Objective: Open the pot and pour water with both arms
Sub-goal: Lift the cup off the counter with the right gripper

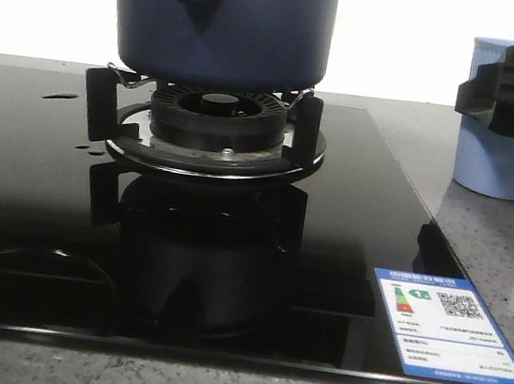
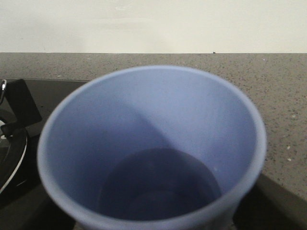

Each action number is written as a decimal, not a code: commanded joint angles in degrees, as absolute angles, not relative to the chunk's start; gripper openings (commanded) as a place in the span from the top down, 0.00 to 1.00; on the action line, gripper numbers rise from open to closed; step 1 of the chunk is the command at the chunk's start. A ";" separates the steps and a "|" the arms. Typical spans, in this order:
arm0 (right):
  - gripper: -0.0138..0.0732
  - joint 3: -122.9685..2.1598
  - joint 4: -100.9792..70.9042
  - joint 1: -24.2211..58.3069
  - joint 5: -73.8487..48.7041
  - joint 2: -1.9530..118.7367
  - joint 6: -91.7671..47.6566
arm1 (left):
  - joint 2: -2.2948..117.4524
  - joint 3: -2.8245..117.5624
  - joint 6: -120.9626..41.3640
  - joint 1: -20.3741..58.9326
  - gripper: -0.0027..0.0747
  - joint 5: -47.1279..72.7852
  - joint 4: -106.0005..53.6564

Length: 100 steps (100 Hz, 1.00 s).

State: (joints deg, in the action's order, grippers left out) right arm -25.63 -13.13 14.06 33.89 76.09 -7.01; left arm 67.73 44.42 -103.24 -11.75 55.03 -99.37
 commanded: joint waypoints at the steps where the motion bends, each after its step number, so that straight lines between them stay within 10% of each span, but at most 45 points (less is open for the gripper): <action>1: 0.44 -27.36 -12.10 13.99 38.22 75.08 -6.93 | 66.33 46.36 -103.33 -11.32 0.54 58.01 -106.74; 62: 0.51 -28.48 4.52 13.99 40.44 70.38 -6.93 | 66.33 46.36 -103.33 -11.32 0.54 58.01 -106.74; 100: 0.51 -41.40 11.44 15.29 18.61 64.09 -6.93 | 66.33 46.36 -103.33 -11.32 0.54 58.01 -106.74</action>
State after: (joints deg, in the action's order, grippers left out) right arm -36.31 10.55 14.70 17.90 66.53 -6.92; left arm 67.73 44.42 -103.24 -11.75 55.03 -99.37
